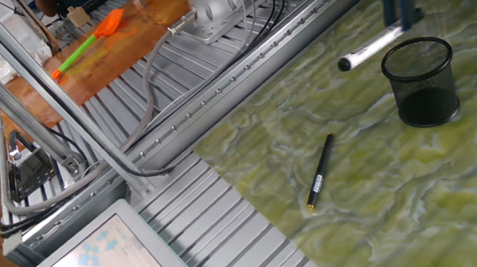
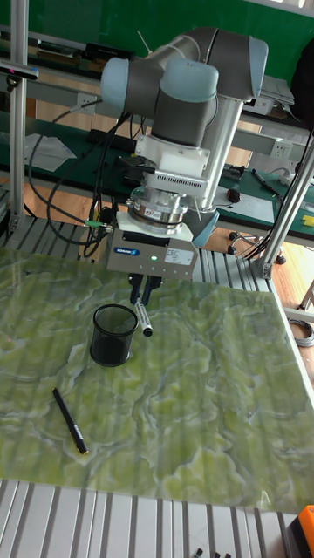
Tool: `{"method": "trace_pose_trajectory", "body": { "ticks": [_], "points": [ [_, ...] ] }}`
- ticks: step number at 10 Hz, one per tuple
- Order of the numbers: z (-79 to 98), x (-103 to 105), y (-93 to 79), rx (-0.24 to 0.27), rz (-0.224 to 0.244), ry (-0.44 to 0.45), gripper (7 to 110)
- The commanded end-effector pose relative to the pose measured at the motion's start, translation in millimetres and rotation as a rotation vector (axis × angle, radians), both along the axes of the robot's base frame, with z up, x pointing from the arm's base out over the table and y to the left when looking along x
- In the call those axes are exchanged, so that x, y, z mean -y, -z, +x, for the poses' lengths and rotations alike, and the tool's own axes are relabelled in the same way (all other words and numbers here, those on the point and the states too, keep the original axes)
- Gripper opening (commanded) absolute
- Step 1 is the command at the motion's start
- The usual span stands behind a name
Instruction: Put the pen into the pen holder
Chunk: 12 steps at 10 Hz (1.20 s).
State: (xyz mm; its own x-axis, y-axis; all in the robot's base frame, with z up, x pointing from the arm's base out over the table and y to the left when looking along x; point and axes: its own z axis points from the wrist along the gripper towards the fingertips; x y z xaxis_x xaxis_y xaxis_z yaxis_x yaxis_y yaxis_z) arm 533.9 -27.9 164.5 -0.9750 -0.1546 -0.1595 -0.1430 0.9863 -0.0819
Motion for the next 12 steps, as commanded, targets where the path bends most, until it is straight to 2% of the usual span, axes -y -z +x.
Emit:
{"method": "trace_pose_trajectory", "body": {
  "ticks": [1, 2, 3, 5, 6, 7, 8, 9, 10, 12],
  "points": [
    [9.0, 12, 13.9, 0.019, -0.004, -0.01, 7],
    [14.5, 16, 23.0, 0.037, 0.009, -0.021, 7],
    [24.9, 22, 30.3, 0.08, 0.022, -0.041, 7],
    [42.8, 23, 25.8, 0.165, 0.031, -0.064, 7],
    [56.1, 18, 20.4, 0.224, 0.046, -0.07, 7],
    [63.8, 11, 17.1, 0.256, 0.072, -0.079, 7],
    [66.4, 6, 16.8, 0.264, 0.084, -0.086, 7],
    [62.5, 6, 19.6, 0.245, 0.083, -0.089, 7],
    [58.4, 1, 21.2, 0.229, 0.107, -0.083, 7],
    [46.4, -13, 21.9, 0.23, 0.151, -0.091, 7]
  ]
}}
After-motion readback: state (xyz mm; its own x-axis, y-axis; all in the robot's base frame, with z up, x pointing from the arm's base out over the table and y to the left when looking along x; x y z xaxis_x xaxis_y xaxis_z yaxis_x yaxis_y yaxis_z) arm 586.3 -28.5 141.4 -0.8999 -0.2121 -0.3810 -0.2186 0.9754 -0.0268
